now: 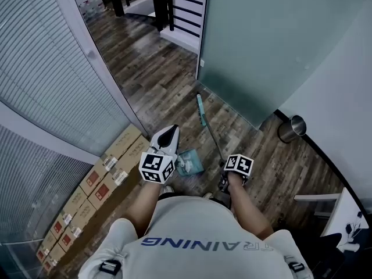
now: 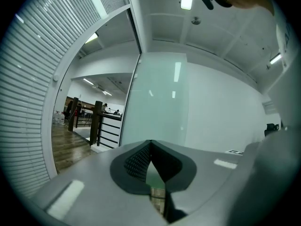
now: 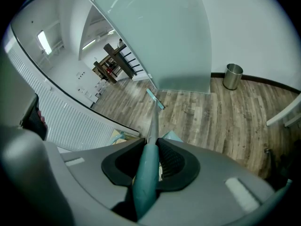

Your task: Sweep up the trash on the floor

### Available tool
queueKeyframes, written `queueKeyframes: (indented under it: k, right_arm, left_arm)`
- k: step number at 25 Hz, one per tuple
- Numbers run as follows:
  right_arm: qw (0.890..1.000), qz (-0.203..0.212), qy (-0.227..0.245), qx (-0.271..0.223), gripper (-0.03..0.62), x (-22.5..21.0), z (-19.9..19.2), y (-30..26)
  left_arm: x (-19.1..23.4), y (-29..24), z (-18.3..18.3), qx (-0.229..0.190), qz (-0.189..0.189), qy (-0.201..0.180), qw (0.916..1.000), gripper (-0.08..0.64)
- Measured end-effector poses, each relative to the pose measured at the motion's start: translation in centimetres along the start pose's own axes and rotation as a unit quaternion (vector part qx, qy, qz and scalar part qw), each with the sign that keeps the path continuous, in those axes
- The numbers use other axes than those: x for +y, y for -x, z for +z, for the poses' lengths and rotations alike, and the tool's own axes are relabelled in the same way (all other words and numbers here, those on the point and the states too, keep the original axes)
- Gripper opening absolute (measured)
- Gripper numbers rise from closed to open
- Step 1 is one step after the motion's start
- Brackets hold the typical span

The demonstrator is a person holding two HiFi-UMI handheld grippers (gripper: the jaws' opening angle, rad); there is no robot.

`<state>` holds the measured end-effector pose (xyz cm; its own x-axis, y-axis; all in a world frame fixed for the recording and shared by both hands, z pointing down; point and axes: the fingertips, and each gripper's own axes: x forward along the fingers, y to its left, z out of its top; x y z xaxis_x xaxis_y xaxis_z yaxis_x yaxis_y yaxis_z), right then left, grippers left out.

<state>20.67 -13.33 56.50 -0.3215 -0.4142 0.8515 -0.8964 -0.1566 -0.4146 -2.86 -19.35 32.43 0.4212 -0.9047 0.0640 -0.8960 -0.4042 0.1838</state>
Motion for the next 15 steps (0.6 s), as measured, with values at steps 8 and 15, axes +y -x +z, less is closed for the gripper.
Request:
queueKeyframes:
  k: [8,15]
  right_arm:
    - [1.000,0.004,-0.007,-0.001,0.103,0.70,0.58,-0.29]
    - [1.000,-0.003,0.003,0.000,0.103,0.93,0.77,-0.39]
  left_arm:
    - [0.19,0.13,-0.33,0.008,-0.010,0.002,0.9999,-0.002]
    - [-0.56,-0.35,0.27,0.005,-0.027,-0.004,0.9996,-0.002]
